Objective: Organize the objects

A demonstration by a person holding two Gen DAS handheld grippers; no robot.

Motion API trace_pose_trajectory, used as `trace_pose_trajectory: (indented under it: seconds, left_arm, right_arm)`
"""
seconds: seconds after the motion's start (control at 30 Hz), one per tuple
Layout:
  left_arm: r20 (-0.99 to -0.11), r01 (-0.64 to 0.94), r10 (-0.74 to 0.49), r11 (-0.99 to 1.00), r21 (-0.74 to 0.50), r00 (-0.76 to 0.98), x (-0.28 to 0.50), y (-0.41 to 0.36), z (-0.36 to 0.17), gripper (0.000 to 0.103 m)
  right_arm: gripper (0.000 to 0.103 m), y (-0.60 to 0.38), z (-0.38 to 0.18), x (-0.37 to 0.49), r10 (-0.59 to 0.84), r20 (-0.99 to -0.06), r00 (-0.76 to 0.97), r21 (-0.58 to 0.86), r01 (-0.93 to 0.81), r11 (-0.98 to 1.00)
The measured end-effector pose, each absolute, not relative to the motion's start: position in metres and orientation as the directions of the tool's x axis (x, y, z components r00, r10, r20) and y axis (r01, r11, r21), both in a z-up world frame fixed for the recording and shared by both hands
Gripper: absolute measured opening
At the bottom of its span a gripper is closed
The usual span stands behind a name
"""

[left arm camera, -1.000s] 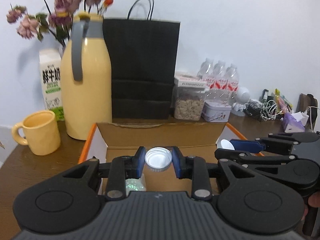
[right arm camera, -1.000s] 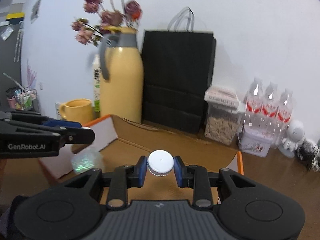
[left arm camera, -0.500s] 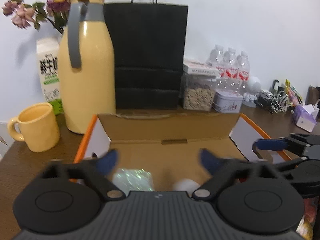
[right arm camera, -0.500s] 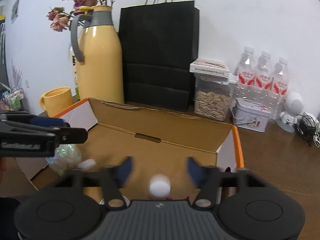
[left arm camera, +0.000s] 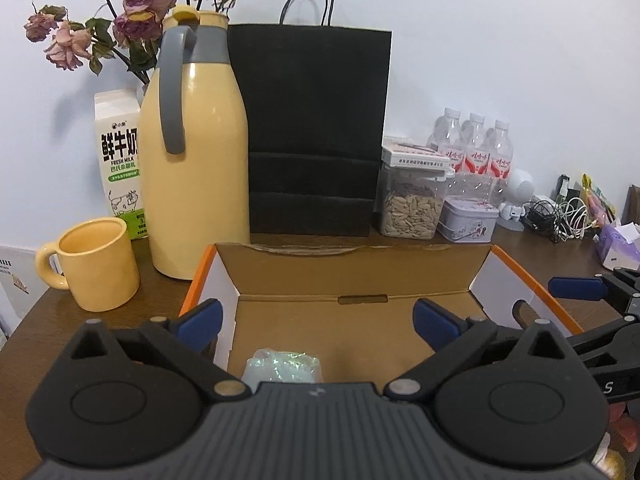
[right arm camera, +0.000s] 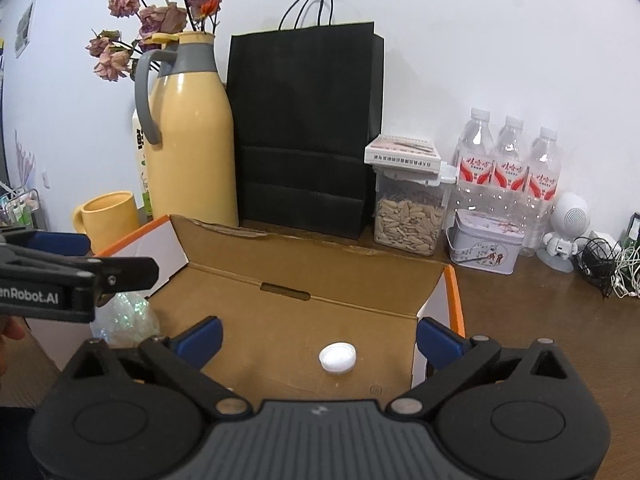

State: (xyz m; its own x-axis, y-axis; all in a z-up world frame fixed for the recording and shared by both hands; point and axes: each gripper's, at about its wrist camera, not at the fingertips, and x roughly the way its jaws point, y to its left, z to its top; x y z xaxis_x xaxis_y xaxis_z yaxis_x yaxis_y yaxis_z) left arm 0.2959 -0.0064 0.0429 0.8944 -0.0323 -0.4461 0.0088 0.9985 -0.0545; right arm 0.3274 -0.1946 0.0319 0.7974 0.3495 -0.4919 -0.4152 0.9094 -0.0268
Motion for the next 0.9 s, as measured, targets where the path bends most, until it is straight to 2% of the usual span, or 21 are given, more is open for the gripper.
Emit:
trace_pose_trajectory:
  seconds: [0.43,0.9]
  left_arm:
    - [-0.364,-0.021,0.003,0.999,-0.045,0.932,0.260,-0.004,0.067,0.103]
    - [-0.362,-0.057,0.044,0.998,-0.025,0.931,0.202,-0.004,0.074,0.103]
  right_arm:
    - [0.103,-0.204,0.053,0.296,0.344,-0.420,0.839,-0.042,-0.397,0.917]
    - [0.103,-0.237,0.060,0.234,0.294,-0.403,0.867,-0.051,-0.342,0.938]
